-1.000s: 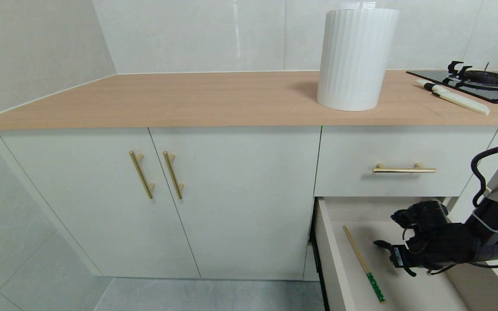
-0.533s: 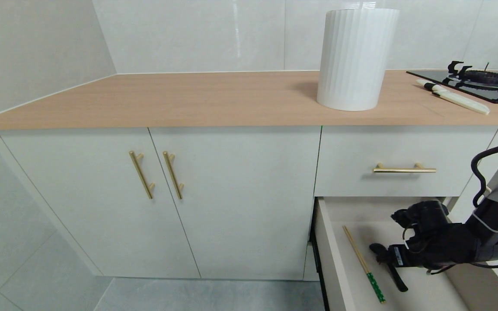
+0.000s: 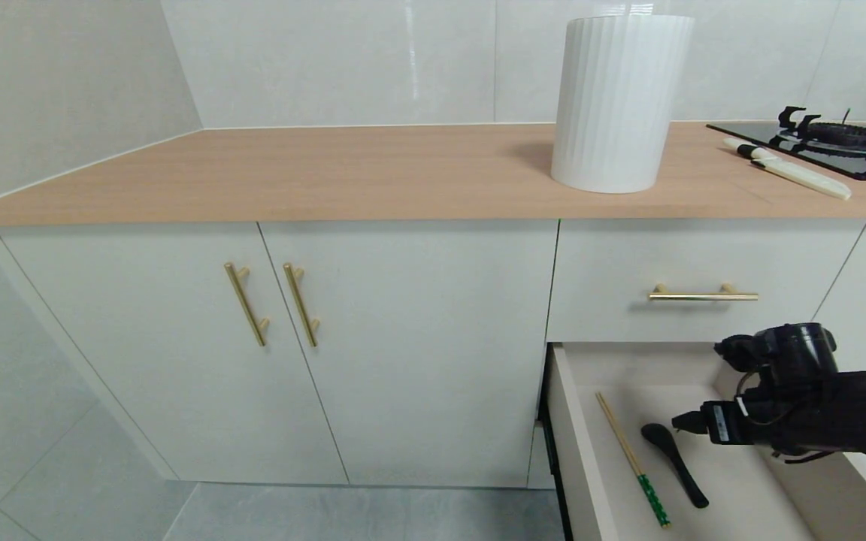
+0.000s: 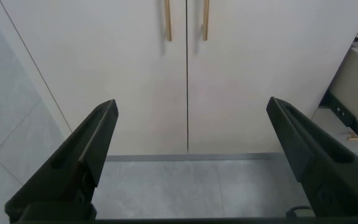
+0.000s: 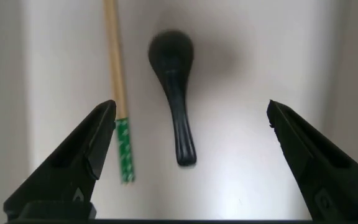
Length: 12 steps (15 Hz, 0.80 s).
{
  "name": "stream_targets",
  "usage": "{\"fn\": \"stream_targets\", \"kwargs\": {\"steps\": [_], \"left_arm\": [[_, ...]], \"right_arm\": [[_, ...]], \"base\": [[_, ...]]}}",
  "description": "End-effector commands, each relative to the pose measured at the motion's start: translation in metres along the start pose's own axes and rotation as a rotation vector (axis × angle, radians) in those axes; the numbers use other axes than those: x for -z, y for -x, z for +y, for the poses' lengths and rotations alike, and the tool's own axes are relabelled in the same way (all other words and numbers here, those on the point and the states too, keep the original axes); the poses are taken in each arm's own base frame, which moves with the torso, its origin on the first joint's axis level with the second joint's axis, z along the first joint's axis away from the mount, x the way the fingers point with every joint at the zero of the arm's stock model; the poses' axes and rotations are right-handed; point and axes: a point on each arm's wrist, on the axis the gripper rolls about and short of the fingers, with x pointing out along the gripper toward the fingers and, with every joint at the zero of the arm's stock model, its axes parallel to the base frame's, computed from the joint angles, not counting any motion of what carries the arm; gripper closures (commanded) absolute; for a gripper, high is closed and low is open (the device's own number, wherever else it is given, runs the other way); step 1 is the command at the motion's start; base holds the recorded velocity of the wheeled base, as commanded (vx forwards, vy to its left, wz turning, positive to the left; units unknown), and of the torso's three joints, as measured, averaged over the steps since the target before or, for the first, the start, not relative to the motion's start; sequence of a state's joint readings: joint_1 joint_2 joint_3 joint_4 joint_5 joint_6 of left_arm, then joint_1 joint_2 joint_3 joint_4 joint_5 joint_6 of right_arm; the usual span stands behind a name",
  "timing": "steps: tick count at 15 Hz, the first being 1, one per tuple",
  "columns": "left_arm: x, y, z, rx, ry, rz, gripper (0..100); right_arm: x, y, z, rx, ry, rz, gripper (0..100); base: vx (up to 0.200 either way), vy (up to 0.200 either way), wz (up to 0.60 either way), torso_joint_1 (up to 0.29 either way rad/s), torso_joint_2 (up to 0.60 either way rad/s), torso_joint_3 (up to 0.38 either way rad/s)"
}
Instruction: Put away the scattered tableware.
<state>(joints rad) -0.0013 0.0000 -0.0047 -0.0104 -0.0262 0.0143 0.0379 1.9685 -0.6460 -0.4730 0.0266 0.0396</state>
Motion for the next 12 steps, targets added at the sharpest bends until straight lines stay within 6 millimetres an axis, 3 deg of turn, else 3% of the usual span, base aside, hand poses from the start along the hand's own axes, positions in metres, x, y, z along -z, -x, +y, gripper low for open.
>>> {"fn": "stream_targets", "kwargs": {"steps": [1,3,5,7,11,12], "left_arm": [[0.000,0.000,0.000,0.000,-0.001,0.001,0],[0.000,0.000,0.000,0.000,0.000,0.001,0],[0.001,0.000,0.000,0.002,-0.033,0.006,0],[0.001,0.000,0.000,0.002,-0.024,0.006,0],[0.001,0.000,0.000,0.003,-0.029,0.006,0],[0.001,0.000,0.000,0.003,-0.022,0.004,0]], "right_arm": [[0.004,0.065,0.003,-0.011,0.007,-0.130,0],[0.021,0.108,0.011,-0.040,0.035,-0.214,0],[0.035,0.132,0.016,-0.064,0.056,-0.260,0],[0.062,0.143,0.019,-0.092,0.087,-0.243,0],[0.063,0.148,0.020,-0.096,0.091,-0.266,0],[0.063,0.152,0.019,-0.098,0.090,-0.285,0]], "base": [[0.000,0.000,0.00,0.000,0.00,0.000],[0.000,0.000,0.00,0.000,0.00,0.000],[0.000,0.000,0.00,0.000,0.00,0.000],[0.000,0.000,0.00,0.000,0.00,0.000],[0.000,0.000,0.00,0.000,0.00,0.000],[-0.200,0.000,0.00,0.007,0.00,0.007]]}}
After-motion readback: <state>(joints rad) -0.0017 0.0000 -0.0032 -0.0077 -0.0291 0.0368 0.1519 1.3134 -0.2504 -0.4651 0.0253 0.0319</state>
